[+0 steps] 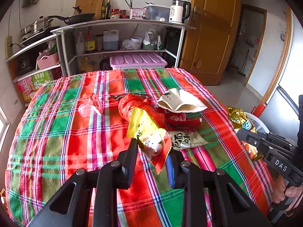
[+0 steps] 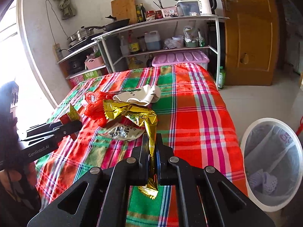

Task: Collect trash
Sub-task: 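Carry the gold wrapper toward the bin with the right tool while the left grasps the yellow packet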

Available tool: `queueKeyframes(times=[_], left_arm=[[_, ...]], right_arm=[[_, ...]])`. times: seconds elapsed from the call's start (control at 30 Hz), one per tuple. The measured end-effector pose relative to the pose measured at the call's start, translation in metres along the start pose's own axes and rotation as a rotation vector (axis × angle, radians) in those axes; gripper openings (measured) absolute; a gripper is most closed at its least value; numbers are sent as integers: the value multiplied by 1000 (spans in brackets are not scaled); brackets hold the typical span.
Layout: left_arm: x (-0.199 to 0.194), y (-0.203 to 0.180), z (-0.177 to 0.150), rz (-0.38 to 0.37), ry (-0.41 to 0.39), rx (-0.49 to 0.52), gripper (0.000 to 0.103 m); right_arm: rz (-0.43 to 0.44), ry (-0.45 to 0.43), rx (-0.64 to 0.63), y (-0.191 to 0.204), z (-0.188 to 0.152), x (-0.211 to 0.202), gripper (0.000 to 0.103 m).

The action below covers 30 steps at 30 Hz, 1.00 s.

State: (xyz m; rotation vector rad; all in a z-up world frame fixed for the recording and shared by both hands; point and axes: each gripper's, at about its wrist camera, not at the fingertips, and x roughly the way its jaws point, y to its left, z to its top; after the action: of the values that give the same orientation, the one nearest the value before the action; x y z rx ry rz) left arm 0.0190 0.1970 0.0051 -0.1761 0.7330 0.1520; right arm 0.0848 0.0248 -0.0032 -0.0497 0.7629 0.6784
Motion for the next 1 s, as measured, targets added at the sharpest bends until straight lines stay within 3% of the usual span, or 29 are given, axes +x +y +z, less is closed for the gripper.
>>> queueKeyframes(times=[0.27, 1.0], left_arm=[[-9, -47, 5, -42, -33, 82, 29], [15, -195, 16, -242, -14, 284, 29]], right_arm=[[-62, -46, 36, -23, -4, -26, 6], [-307, -127, 212, -133, -32, -113, 6]])
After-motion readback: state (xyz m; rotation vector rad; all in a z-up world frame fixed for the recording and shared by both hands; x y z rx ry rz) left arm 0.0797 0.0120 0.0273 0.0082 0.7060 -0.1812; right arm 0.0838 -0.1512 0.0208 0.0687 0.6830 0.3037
